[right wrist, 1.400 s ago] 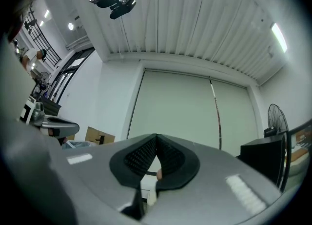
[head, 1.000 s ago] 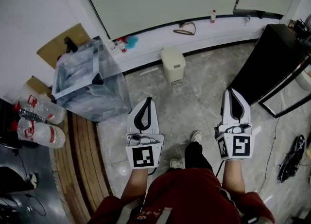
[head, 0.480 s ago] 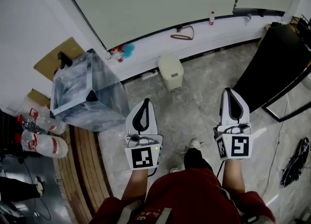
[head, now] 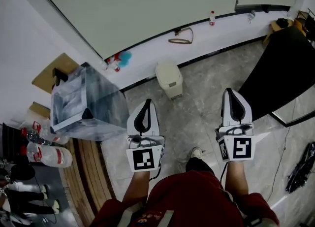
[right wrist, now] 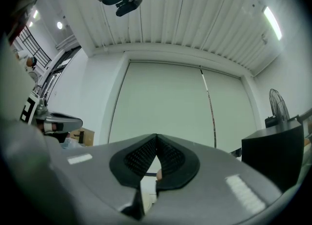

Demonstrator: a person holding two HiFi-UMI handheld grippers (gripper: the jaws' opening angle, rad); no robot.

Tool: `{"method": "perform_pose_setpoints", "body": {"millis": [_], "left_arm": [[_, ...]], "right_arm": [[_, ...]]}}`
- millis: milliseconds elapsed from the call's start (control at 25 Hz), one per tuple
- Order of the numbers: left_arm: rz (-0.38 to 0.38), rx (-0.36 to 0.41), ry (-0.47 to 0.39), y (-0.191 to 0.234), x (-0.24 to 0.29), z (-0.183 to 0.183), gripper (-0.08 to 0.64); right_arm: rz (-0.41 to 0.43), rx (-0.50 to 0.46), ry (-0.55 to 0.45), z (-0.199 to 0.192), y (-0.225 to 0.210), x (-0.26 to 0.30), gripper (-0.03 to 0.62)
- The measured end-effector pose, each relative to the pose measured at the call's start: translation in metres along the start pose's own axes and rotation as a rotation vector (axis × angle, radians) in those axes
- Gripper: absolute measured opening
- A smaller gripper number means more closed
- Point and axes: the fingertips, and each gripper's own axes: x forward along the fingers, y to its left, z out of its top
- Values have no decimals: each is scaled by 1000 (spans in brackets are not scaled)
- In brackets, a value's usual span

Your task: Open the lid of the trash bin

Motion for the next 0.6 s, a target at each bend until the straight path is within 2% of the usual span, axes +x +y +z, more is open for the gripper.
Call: {"method": "perform_pose_setpoints", "body": {"millis": [320,600], "left_arm": [[-19,10,-15,-34,68,4,5],[-24,15,-7,-48,103,-3,5]], "right_arm": [[-20,18,-9,-12,-63,34,-2],[-30,32,-6,-24,-91,56,-2]]}}
